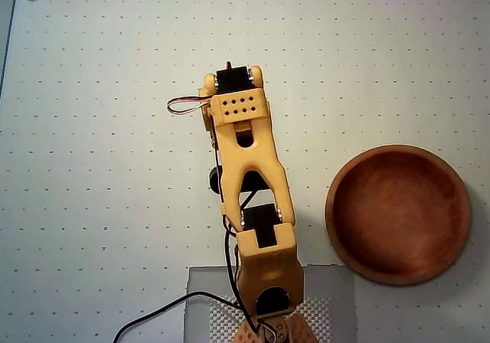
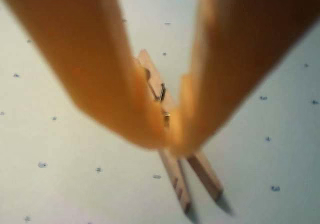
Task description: Grasp a clothespin and put it in the bowl.
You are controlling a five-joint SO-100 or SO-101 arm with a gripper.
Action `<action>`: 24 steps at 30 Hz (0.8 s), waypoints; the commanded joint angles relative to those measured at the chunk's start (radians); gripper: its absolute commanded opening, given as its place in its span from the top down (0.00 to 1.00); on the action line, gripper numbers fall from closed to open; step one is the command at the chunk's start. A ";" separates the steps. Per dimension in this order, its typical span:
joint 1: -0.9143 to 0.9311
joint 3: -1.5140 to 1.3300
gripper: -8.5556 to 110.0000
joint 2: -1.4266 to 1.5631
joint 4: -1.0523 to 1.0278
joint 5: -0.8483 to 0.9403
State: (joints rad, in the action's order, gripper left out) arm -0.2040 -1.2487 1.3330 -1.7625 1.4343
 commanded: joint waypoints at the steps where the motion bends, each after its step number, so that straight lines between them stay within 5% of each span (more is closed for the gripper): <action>1: 0.015 0.041 0.94 0.020 -0.014 0.026; 14: 0.164 0.236 0.95 0.014 -0.014 0.468; 24: 0.175 0.295 0.95 -0.075 0.052 0.581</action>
State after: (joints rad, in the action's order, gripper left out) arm -0.0291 -1.0324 1.2640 -1.7441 1.9972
